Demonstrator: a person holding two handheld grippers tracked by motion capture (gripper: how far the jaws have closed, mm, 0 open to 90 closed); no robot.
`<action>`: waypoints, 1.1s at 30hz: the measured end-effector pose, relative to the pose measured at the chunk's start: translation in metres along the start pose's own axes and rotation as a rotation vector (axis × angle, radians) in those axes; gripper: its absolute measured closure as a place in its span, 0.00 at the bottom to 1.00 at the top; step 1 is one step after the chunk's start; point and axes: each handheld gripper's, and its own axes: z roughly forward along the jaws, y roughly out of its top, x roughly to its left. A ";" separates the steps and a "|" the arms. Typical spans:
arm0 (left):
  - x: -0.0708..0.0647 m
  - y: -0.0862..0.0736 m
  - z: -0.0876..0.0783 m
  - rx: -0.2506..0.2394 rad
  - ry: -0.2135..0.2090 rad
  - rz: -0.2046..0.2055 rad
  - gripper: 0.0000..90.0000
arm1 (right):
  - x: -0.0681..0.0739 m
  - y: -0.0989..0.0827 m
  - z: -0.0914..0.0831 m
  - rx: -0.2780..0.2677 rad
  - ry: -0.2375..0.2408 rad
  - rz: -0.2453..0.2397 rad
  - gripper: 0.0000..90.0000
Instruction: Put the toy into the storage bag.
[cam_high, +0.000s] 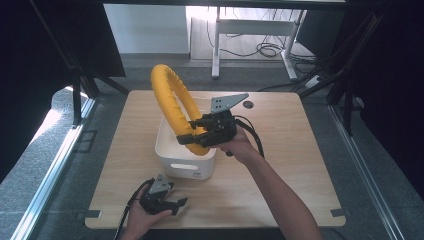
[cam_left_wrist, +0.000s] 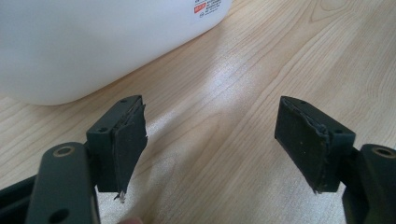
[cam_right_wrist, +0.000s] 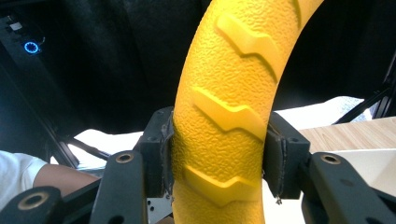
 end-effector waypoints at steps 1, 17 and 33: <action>0.000 0.000 0.000 0.000 0.000 0.000 0.28 | 0.000 0.000 0.000 0.000 0.000 0.000 0.57; 0.001 0.000 0.000 0.006 0.001 0.005 0.28 | -0.012 -0.018 0.007 0.042 0.000 0.043 0.56; -0.001 0.000 0.002 0.008 -0.004 0.006 0.28 | -0.026 -0.040 -0.002 0.084 -0.044 0.088 0.55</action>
